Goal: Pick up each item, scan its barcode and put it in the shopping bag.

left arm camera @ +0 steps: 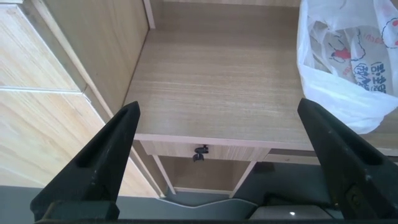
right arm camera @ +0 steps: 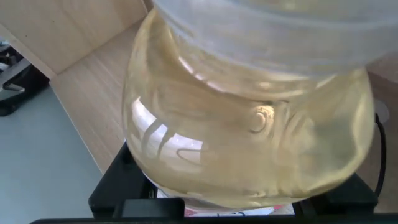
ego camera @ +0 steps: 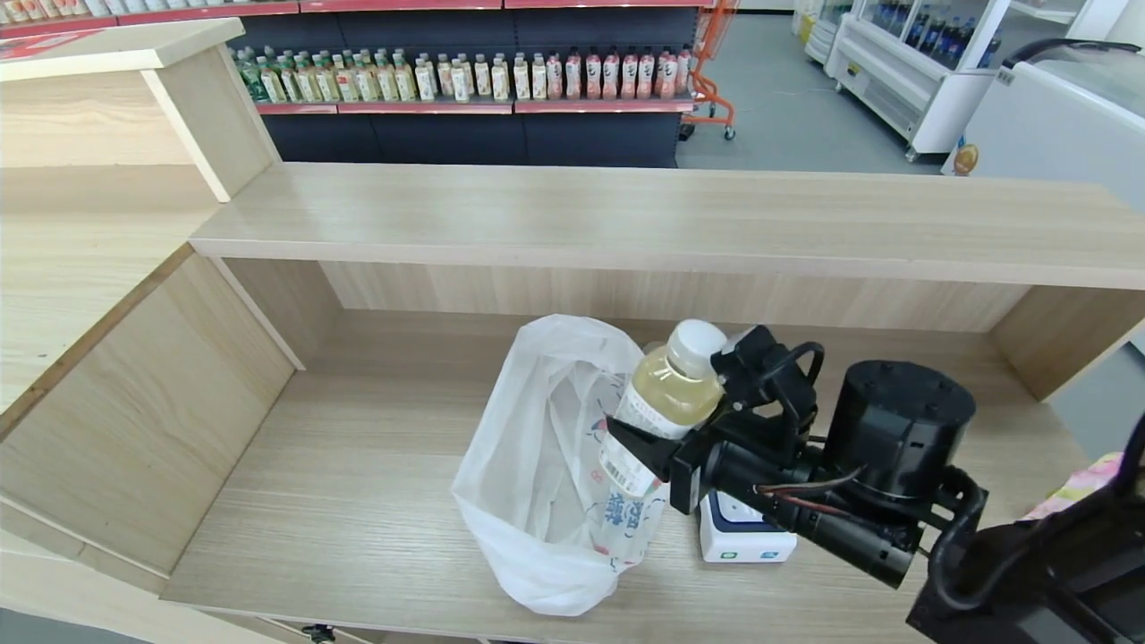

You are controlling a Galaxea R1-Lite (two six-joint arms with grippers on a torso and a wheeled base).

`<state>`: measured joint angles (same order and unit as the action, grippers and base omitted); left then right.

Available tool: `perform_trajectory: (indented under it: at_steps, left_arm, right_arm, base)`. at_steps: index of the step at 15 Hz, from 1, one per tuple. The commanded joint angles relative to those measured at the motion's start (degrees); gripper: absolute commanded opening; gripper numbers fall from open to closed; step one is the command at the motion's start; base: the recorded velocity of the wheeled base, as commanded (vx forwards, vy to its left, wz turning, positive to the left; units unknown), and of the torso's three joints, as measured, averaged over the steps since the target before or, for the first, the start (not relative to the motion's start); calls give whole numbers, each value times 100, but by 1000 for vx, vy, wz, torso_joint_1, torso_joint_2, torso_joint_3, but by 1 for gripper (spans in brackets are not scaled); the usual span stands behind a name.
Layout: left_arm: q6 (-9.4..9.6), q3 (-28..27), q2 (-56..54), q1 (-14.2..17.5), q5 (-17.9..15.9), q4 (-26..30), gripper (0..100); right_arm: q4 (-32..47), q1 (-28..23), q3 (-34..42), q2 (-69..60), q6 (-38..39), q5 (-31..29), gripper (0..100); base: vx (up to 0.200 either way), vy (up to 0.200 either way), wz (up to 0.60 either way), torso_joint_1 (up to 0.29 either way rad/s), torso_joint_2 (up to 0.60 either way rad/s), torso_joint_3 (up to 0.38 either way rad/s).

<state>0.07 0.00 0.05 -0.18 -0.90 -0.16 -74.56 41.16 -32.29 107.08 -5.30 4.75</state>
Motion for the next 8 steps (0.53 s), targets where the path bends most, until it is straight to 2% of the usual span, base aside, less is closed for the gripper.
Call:
perform_trajectory:
  at_steps: [1,6,8]
  left_arm:
    - [1,0,4,1,-6,-2,100]
    - [1,0,4,1,-6,-2,100]
    - [10,0,4,1,-6,-2,100]
  right_arm:
    - [-366,-108,285,577,-6,34,0]
    - [-1544,-125,610,1412,21,245,0]
    - [-1544,-222,601,1553,29,351,0]
  base:
    - [0,0,0,0,0,0]
    - [0,0,0,0,0,0]
    - [0,0,0,0,0,0]
